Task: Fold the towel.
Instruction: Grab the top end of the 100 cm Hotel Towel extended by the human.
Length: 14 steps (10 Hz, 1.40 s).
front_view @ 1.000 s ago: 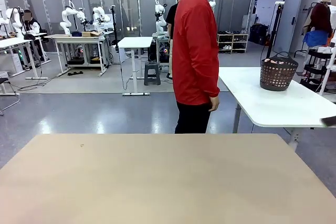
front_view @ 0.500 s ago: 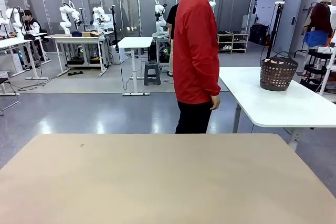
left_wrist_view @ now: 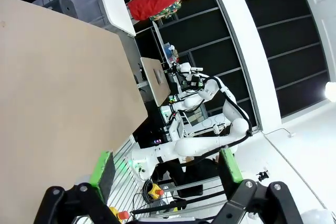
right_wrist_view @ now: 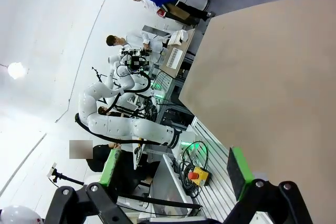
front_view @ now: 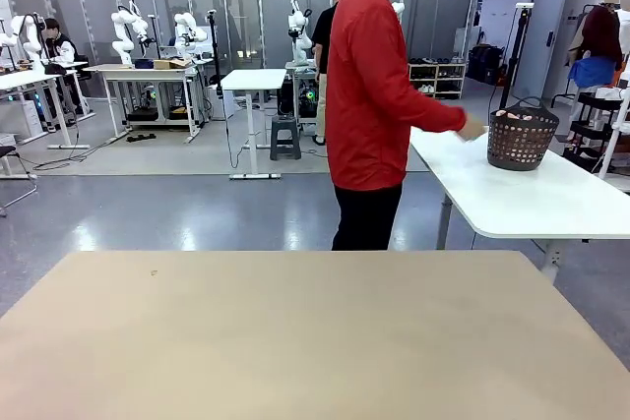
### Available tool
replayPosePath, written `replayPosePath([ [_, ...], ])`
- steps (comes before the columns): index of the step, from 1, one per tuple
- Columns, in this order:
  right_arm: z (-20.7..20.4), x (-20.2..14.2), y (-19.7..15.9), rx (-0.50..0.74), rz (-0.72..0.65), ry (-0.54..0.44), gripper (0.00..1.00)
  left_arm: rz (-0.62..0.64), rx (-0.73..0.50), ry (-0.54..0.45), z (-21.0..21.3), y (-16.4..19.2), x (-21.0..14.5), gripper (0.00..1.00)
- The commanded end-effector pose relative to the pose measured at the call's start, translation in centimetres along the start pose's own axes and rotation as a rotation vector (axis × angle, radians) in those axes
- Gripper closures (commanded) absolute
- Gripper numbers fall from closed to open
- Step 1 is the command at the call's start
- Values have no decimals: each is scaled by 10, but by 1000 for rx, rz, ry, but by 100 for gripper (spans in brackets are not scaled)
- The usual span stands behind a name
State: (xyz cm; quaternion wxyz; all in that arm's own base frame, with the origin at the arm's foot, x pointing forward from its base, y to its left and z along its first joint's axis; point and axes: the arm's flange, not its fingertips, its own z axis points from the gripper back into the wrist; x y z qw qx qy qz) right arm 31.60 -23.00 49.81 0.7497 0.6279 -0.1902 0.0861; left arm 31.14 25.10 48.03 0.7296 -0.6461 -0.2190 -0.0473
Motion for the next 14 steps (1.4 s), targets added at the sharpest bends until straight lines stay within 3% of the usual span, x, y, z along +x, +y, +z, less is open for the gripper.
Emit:
replayPosePath([
  [1,0,0,0,14,10,-2,0,-5,-12,1,1,0,-1,0],
  [14,0,0,0,14,10,-2,0,-5,-12,1,1,0,-1,0],
])
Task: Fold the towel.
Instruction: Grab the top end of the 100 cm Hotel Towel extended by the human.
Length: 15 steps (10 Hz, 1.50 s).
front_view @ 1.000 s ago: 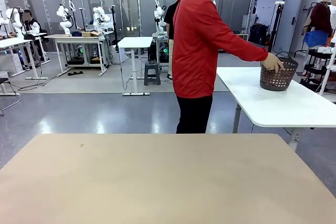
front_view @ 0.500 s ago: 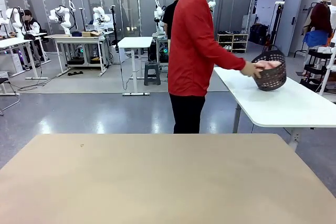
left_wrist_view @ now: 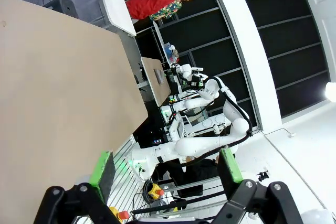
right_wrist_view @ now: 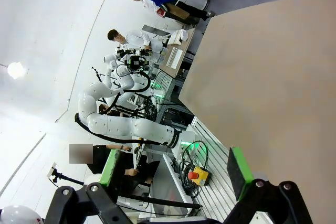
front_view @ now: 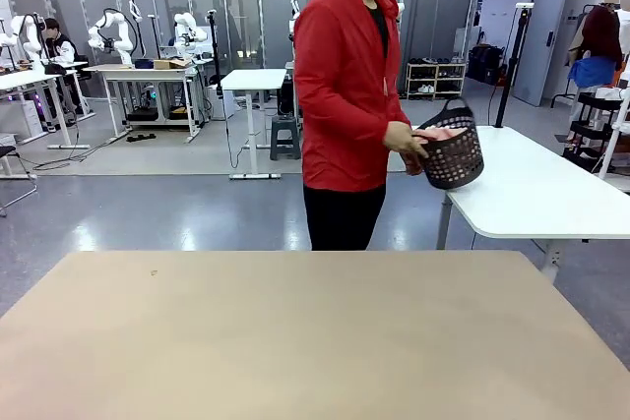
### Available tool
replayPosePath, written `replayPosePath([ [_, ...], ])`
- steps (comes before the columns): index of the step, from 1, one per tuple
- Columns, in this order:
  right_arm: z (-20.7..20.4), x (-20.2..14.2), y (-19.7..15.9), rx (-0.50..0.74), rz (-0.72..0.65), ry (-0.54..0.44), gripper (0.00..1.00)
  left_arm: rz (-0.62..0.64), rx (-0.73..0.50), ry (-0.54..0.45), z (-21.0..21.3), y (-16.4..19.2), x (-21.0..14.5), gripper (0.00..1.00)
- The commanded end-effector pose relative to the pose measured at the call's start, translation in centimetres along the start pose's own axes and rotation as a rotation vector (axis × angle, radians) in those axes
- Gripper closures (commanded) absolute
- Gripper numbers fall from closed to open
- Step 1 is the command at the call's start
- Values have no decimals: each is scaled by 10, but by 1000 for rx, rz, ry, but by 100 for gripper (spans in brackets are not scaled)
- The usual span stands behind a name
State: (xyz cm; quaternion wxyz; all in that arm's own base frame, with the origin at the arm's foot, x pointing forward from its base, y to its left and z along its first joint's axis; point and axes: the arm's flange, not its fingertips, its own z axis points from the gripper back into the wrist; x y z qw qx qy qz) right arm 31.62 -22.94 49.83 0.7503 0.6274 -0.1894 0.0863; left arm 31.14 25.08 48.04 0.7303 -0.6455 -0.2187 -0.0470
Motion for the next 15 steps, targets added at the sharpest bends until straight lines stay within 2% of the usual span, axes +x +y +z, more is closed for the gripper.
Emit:
replayPosePath([
  [1,0,0,0,15,11,-4,0,-6,-14,1,2,0,-1,0],
  [15,0,0,0,15,11,-4,0,-6,-14,1,2,0,-1,0],
])
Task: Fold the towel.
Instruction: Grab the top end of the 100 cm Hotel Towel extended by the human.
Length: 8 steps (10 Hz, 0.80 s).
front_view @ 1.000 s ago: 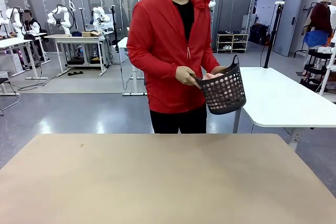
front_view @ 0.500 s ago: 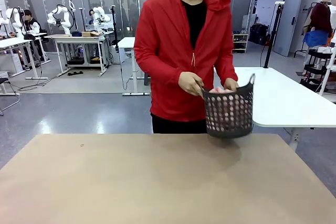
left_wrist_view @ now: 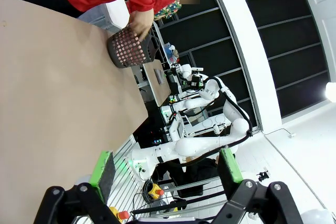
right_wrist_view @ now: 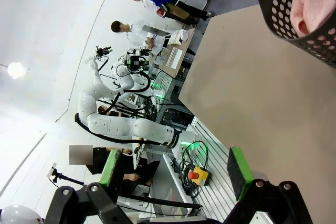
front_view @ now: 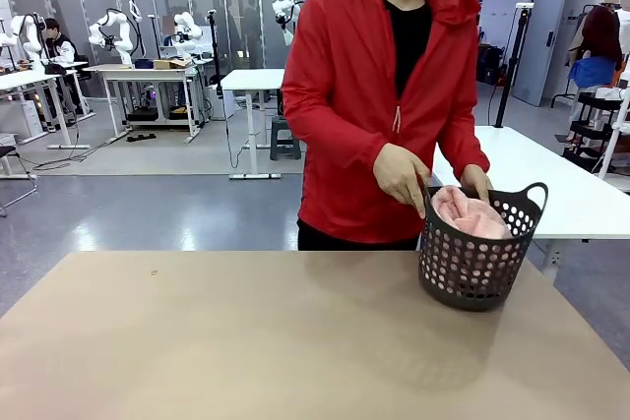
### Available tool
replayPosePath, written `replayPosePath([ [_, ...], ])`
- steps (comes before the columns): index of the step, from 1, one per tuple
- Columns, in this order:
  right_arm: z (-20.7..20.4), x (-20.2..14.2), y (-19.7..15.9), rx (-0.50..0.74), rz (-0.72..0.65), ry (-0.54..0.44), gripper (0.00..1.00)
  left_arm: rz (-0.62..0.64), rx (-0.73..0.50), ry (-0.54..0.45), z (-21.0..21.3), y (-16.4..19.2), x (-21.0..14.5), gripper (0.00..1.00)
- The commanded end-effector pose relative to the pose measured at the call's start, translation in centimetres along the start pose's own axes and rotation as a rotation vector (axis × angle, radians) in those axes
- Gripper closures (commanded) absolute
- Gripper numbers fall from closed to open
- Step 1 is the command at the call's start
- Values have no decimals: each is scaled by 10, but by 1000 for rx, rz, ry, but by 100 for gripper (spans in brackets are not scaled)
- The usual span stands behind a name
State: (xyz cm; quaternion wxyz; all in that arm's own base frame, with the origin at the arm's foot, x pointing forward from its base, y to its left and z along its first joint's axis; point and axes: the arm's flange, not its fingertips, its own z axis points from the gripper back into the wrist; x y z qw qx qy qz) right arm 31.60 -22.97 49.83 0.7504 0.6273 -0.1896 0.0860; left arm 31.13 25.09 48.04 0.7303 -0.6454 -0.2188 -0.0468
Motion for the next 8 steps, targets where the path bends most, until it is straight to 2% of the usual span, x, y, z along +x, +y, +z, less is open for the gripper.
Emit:
replayPosePath([
  [1,0,0,0,15,11,-3,0,-6,-14,1,2,0,0,0],
  [8,0,0,0,15,11,-3,0,-6,-14,1,2,0,0,0],
])
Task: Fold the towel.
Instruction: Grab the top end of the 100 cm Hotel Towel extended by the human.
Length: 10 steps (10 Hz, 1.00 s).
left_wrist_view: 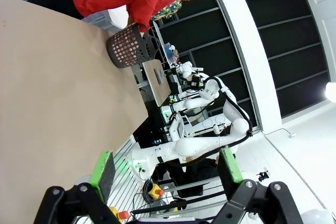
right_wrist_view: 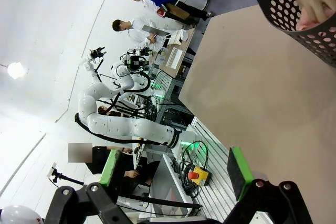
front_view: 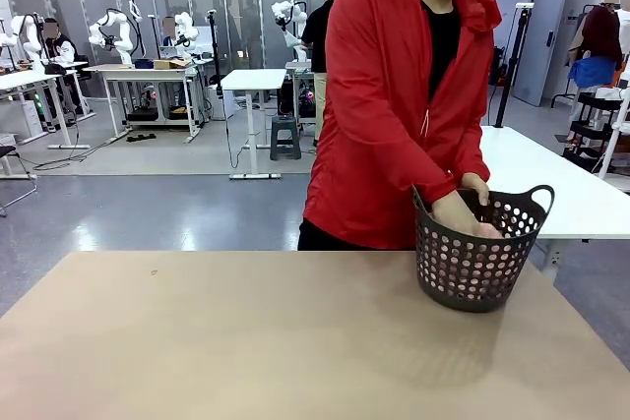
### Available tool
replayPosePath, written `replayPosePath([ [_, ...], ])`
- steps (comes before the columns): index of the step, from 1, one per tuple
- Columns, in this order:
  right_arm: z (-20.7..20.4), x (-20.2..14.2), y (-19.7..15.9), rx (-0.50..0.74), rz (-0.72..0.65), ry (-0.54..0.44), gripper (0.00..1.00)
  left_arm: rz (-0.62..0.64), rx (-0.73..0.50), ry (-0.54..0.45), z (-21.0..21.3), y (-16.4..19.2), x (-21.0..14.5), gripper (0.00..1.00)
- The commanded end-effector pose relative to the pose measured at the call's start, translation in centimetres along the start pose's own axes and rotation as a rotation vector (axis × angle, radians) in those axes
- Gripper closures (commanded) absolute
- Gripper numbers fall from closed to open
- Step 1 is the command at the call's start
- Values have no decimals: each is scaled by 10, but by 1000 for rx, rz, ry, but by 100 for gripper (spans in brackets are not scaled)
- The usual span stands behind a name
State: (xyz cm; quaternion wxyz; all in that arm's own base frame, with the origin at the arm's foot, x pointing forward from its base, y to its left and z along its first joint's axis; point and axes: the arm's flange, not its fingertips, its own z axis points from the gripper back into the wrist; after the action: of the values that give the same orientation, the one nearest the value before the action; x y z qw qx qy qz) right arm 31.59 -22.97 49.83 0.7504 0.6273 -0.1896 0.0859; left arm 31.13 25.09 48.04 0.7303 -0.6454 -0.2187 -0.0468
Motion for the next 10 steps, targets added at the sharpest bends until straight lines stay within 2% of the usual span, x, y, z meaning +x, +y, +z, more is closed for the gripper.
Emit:
replayPosePath([
  [1,0,0,0,15,11,-3,0,-6,-14,1,2,0,-1,0],
  [10,0,0,0,15,11,-3,0,-6,-14,1,2,0,-1,0],
])
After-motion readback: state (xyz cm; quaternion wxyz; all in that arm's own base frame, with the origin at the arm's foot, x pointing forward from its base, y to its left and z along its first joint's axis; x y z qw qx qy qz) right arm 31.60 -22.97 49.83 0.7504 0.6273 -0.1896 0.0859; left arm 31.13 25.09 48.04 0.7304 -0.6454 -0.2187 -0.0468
